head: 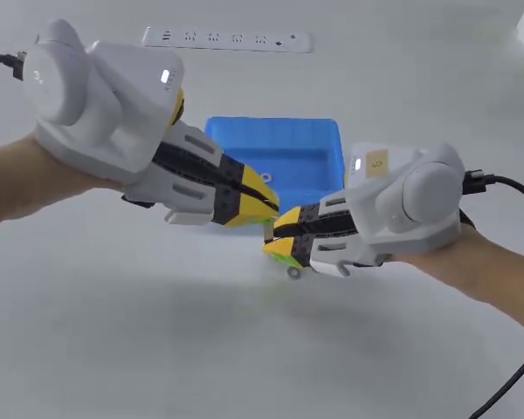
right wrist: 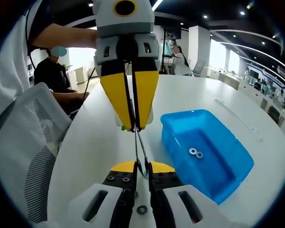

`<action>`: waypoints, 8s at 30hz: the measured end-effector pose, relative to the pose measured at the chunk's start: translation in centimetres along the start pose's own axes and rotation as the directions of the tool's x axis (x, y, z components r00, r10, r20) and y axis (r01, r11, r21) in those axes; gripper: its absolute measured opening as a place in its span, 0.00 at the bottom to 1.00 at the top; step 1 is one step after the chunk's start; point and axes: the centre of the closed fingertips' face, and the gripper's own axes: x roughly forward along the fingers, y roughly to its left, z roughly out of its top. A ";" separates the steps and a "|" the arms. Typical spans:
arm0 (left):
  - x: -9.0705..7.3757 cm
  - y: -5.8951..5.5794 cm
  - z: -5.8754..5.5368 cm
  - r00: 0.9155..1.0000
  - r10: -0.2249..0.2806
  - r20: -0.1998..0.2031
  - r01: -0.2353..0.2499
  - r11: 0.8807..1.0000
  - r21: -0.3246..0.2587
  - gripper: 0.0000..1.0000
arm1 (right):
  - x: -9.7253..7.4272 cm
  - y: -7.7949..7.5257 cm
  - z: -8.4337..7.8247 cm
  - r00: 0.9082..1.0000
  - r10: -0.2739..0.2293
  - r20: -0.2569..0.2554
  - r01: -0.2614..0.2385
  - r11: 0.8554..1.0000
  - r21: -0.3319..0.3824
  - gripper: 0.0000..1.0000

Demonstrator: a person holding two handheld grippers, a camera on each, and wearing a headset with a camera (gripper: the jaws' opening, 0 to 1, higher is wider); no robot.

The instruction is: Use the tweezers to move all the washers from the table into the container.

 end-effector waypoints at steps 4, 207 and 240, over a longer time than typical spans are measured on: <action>-0.6 0.1 0.6 1.000 0.010 0.006 -0.010 1.000 0.007 0.05 | -0.3 -0.1 0.8 1.000 -0.008 0.010 0.008 1.000 -0.012 0.10; 2.3 -1.8 1.7 0.996 0.068 0.052 -0.065 0.997 -0.045 0.05 | -2.7 2.3 -1.3 0.998 0.056 0.001 -0.056 0.998 -0.006 0.14; 1.9 -1.7 1.9 0.996 0.064 0.059 -0.061 0.997 -0.052 0.05 | -2.2 2.2 -1.3 0.999 0.049 -0.006 -0.049 0.998 -0.047 0.08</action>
